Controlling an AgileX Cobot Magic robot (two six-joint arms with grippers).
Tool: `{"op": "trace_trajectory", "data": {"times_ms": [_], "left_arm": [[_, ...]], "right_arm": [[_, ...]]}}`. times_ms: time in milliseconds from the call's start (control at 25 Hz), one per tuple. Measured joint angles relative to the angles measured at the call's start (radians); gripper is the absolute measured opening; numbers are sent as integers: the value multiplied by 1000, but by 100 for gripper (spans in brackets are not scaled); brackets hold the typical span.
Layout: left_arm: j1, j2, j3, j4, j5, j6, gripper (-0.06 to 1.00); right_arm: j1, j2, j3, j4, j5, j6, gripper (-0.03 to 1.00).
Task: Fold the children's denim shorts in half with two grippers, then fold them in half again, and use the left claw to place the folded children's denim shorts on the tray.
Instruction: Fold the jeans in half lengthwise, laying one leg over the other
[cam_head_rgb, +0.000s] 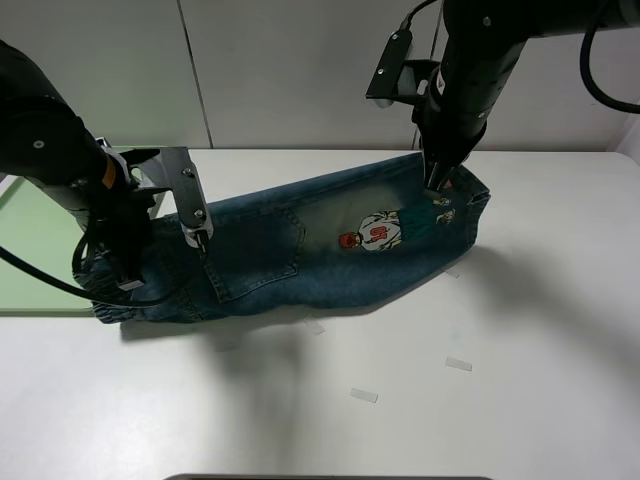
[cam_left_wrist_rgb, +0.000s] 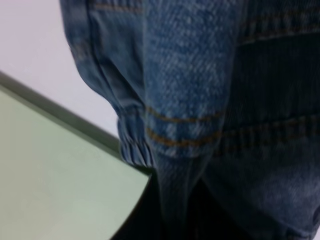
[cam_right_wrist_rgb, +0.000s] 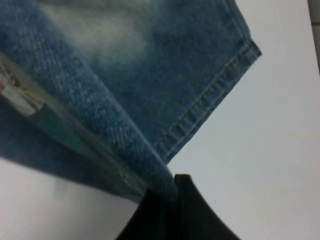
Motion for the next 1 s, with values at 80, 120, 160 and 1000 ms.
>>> {"op": "trace_trajectory", "data": {"times_ms": [80, 120, 160, 1000], "left_arm": [[0, 0, 0, 16, -26, 0, 3], [0, 0, 0, 22, -39, 0, 3], [6, 0, 0, 23, -54, 0, 3], [104, 70, 0, 43, -186, -3, 6]], "right_arm": [[-18, 10, 0, 9, -26, 0, -3], [-25, 15, 0, 16, -36, 0, -3], [-28, 21, 0, 18, -43, 0, -3], [-30, 38, 0, 30, -108, 0, 2]]}}
